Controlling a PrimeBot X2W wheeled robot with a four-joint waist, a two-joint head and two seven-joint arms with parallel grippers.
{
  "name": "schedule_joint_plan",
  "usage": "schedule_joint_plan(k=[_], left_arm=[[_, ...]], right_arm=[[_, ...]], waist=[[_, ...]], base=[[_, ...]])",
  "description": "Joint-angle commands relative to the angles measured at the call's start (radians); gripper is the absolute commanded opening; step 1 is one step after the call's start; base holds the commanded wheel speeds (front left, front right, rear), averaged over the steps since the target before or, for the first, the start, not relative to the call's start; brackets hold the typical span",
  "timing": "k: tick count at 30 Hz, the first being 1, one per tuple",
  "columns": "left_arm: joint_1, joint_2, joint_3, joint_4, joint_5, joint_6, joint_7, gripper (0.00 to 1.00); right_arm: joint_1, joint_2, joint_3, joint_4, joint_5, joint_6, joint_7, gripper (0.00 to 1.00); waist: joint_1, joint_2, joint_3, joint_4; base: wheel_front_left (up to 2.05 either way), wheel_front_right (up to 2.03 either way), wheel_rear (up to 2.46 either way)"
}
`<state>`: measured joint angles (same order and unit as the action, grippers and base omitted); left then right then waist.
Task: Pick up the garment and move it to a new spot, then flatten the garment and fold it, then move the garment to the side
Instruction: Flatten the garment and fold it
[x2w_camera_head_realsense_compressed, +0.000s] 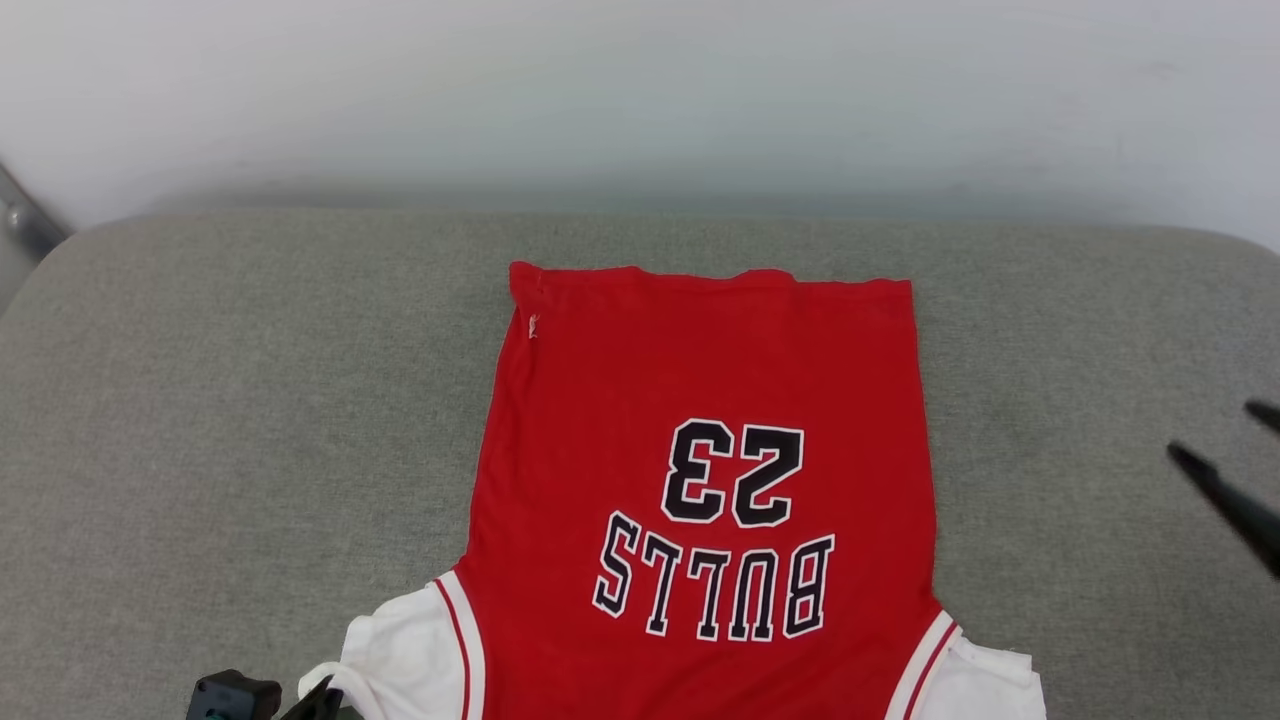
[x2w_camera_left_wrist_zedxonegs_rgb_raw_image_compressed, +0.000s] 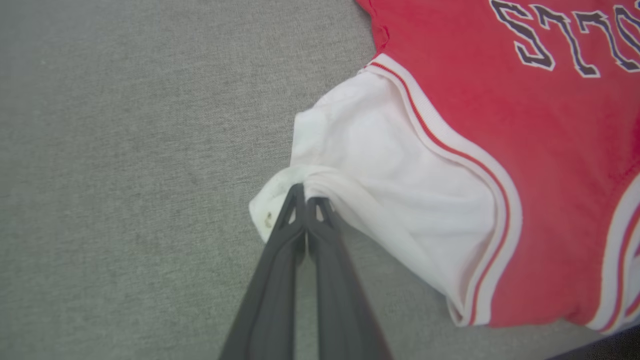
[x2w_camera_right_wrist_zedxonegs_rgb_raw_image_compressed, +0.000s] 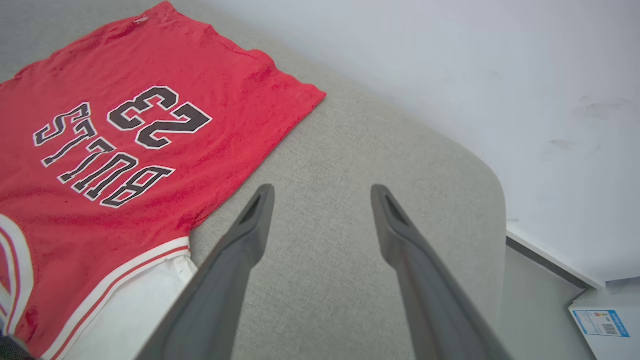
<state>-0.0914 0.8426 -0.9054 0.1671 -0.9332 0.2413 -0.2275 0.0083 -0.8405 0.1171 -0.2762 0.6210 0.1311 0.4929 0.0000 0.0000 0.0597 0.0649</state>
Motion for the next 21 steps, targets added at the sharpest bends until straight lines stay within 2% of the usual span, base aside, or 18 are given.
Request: schedule_joint_plan(k=[1, 6, 12, 13, 21], left_arm=[[-0.027, -0.008, -0.003, -0.006, 0.018, -0.001, -0.004, 0.0], [-0.075, -0.025, -0.002, -0.023, 0.054, 0.005, -0.007, 0.0], [-0.131, -0.059, 0.029, -0.069, 0.086, 0.032, -0.022, 0.0], [-0.131, -0.059, 0.029, -0.069, 0.086, 0.032, -0.022, 0.0], [-0.18, -0.115, 0.079, -0.143, 0.141, 0.061, -0.035, 0.0]], right_arm=[[-0.086, -0.005, -0.03, 0.01, -0.009, -0.001, 0.012, 1.0], [-0.319, -0.003, -0.023, 0.075, 0.02, -0.001, 0.101, 1.0], [-0.643, 0.023, 0.089, 0.206, 0.054, -0.001, 0.357, 1.0], [-0.643, 0.023, 0.089, 0.206, 0.054, -0.001, 0.357, 1.0], [-0.974, 0.079, 0.24, 0.407, 0.01, -0.001, 0.713, 1.0]], waist=[[0.0, 0.0, 0.03, 0.02], [0.0, 0.0, 0.102, 0.064], [0.0, 0.0, 0.21, 0.13], [0.0, 0.0, 0.21, 0.13], [0.0, 0.0, 0.36, 0.203]], base=[[0.0, 0.0, 0.0], [0.0, 0.0, 0.0], [0.0, 0.0, 0.0], [0.0, 0.0, 0.0], [0.0, 0.0, 0.0]])
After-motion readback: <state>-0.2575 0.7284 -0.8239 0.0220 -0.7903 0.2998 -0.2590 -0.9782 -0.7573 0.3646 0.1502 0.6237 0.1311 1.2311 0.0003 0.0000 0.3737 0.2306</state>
